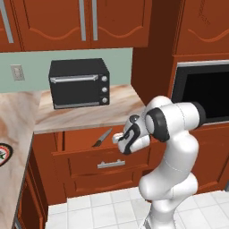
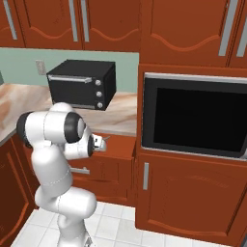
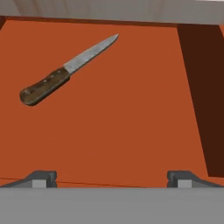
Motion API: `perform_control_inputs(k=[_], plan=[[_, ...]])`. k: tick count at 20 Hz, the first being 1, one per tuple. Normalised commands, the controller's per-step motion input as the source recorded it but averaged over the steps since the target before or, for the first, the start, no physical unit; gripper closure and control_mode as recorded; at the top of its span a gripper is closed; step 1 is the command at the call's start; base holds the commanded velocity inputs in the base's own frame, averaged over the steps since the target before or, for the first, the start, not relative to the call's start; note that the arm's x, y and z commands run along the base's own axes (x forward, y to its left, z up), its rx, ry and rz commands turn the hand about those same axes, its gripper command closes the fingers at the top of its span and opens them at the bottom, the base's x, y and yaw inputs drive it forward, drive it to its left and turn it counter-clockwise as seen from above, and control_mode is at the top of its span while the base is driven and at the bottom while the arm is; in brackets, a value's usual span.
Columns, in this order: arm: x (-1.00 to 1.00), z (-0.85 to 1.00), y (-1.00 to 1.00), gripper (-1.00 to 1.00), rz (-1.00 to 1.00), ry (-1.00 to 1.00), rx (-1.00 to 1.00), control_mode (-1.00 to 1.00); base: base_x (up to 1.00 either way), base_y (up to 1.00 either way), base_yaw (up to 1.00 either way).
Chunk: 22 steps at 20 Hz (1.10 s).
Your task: Pick up the knife from the drawer and place it on the cutting board. Then place the meat from the plate to the cutting board.
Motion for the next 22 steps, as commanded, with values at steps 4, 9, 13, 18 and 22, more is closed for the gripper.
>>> perform_control_inputs(k=[4,9,13,18,22], plan=[[0.14,-0.04,0.0,-1.0,0.0,0.0,0.0,-1.0,0.0,0.0,0.0],[0.21,-0.07,0.0,-1.0,0.0,0.0,0.0,-1.0,0.0,0.0,0.0],[0.14,-0.09,0.0,-1.0,0.0,0.0,0.0,-1.0,0.0,0.0,0.0],[0.01,-0.14,0.0,-1.0,0.0,0.05,0.0,-1.0,0.0,0.0,0.0],[0.0,-0.11,0.0,-1.0,0.0,0.12,0.0,-1.0,0.0,0.0,0.0]])
